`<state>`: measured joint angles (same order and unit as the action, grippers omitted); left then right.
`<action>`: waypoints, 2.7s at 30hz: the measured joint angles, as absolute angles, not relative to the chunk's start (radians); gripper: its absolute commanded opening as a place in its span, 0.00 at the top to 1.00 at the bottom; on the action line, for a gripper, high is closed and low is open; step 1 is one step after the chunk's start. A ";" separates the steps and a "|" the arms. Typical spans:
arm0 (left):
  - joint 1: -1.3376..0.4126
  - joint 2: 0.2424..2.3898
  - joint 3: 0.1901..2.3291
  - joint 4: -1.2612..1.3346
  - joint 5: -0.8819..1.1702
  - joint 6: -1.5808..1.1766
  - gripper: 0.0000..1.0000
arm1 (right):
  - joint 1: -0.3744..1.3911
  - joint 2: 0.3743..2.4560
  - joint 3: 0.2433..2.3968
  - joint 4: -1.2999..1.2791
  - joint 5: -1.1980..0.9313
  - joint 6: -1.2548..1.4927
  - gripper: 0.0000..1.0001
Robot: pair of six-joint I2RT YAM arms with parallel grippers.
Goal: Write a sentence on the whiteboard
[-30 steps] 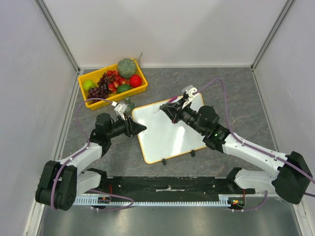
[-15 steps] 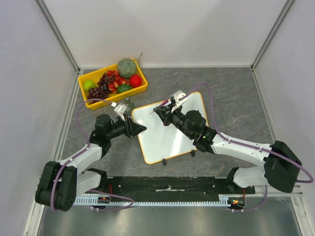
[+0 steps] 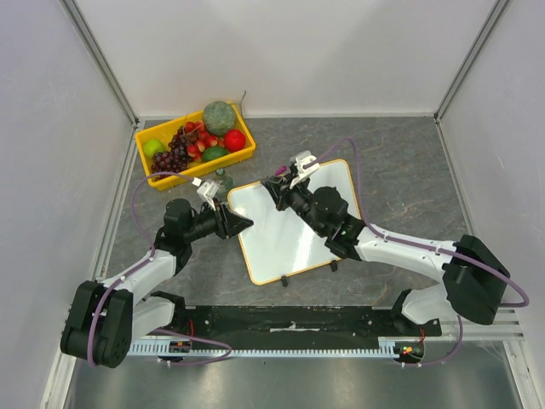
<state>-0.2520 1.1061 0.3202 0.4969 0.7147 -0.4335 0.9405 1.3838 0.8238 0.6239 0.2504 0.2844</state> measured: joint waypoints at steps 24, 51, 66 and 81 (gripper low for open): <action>-0.251 1.106 0.316 0.500 0.716 -0.435 0.98 | 0.941 1.462 0.862 0.641 0.289 0.278 1.00; -0.250 1.106 0.313 0.501 0.716 -0.441 0.98 | 0.945 1.371 0.709 0.654 0.241 0.349 1.00; -0.250 1.106 0.313 0.505 0.720 -0.441 0.98 | 0.945 1.321 0.788 0.560 0.224 0.340 1.00; -0.250 1.109 0.313 0.510 0.726 -0.441 0.98 | 0.931 1.457 0.904 0.558 0.243 0.314 1.00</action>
<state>-0.2501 1.1091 0.3126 0.5102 0.7261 -0.4408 0.9306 1.4567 0.9035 0.5575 0.2428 0.3141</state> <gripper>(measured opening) 0.380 0.050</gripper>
